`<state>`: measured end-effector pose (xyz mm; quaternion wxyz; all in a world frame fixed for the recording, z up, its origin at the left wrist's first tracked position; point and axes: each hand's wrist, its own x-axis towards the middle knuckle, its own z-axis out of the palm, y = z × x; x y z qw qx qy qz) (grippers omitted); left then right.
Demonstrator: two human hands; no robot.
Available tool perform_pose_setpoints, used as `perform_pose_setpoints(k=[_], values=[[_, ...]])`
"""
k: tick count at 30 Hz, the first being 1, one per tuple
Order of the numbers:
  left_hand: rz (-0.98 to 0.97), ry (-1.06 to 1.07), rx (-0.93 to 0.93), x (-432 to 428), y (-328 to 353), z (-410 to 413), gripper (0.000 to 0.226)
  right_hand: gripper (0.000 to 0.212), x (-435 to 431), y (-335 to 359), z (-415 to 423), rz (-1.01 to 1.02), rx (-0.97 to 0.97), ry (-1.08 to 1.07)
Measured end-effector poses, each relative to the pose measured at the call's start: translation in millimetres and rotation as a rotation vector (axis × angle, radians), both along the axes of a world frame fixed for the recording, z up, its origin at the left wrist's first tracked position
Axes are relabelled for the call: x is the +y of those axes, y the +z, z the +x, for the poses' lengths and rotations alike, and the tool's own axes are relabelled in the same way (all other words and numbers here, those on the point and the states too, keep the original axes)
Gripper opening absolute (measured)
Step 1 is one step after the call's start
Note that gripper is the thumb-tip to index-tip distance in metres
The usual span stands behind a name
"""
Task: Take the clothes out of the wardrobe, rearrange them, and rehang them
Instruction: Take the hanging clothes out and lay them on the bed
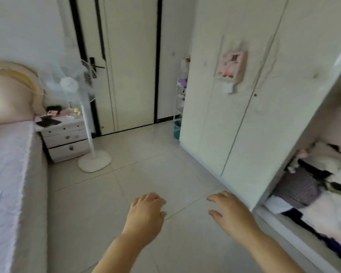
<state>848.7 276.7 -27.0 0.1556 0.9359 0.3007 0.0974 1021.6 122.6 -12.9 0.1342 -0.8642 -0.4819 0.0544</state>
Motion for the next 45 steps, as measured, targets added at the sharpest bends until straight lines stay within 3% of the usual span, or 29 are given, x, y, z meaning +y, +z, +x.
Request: perform_pose_setpoints(k=[7, 16, 19, 23, 31, 35, 45], values=[[0.042, -0.403, -0.017, -151, 9, 214, 0.037, 0.038, -189, 17, 140, -0.029, -0.050, -0.348], [0.057, -0.802, -0.099, -294, 41, 396, 0.035, 0.035, -344, 38, 257, 0.004, -0.096, -0.681], [0.089, -0.889, -0.137, -319, 51, 453, 0.036, 0.021, -373, 42, 297, 0.017, -0.116, -0.751], [0.121, -0.989, -0.195, -338, 66, 536, 0.035, 0.034, -400, 53, 358, -0.005, -0.198, -0.846], [0.154, -1.104, -0.336, -353, 126, 689, 0.038, 0.027, -423, 101, 477, 0.048, -0.288, -0.958], [0.132, -1.112, -0.390, -368, 152, 760, 0.035, 0.045, -433, 125, 534, 0.063, -0.309, -0.987], [0.153, -1.090, -0.520, -417, 212, 924, 0.039, 0.023, -472, 191, 706, 0.048, -0.536, -0.915]])
